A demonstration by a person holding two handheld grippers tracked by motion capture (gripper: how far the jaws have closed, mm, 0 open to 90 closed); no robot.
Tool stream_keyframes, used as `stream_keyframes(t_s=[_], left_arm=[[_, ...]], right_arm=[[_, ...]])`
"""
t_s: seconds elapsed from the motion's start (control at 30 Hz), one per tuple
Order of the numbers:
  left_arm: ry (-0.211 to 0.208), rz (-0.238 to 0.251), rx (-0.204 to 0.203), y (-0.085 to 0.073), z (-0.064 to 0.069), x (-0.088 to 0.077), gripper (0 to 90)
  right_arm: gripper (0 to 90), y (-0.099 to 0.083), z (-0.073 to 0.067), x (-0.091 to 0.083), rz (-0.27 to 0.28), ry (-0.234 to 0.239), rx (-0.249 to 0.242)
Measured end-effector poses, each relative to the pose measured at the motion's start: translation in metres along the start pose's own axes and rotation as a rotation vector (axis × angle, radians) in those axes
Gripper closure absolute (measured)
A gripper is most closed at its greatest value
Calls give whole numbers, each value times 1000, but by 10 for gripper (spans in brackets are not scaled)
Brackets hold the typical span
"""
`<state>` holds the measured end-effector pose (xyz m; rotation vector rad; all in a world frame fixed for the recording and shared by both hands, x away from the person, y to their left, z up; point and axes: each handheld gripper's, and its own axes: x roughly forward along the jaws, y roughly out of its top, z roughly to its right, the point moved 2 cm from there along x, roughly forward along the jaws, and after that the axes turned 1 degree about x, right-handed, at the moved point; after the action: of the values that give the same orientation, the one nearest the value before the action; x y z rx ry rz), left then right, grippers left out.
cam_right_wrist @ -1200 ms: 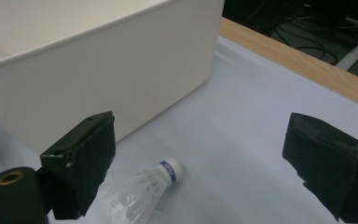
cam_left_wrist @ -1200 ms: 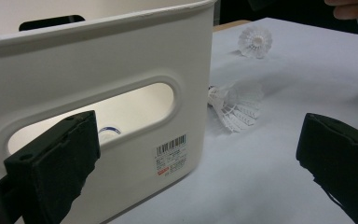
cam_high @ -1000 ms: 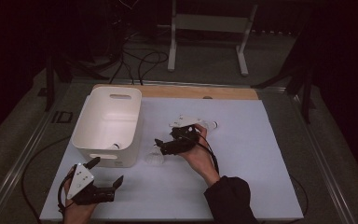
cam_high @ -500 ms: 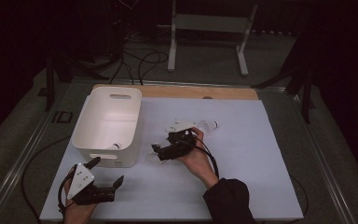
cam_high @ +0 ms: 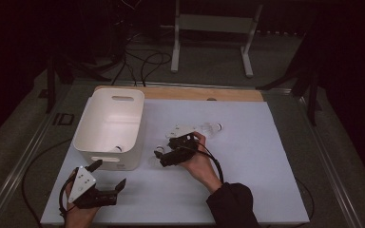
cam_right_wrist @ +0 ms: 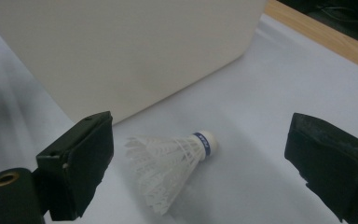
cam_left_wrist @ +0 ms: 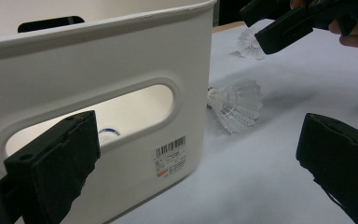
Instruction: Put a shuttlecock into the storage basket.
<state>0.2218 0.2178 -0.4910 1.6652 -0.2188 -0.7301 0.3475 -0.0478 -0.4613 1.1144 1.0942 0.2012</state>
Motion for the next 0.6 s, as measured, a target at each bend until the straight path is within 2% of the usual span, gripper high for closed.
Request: stream_keyframes(t_s=[0.4, 0.6], left_arm=[[0, 4, -1, 0, 0, 0, 3], [1, 3, -2, 0, 0, 0, 3]], right_arm=[[99, -10, 2, 9, -46, -22, -15], [118, -12, 0, 12, -67, -45, -50]])
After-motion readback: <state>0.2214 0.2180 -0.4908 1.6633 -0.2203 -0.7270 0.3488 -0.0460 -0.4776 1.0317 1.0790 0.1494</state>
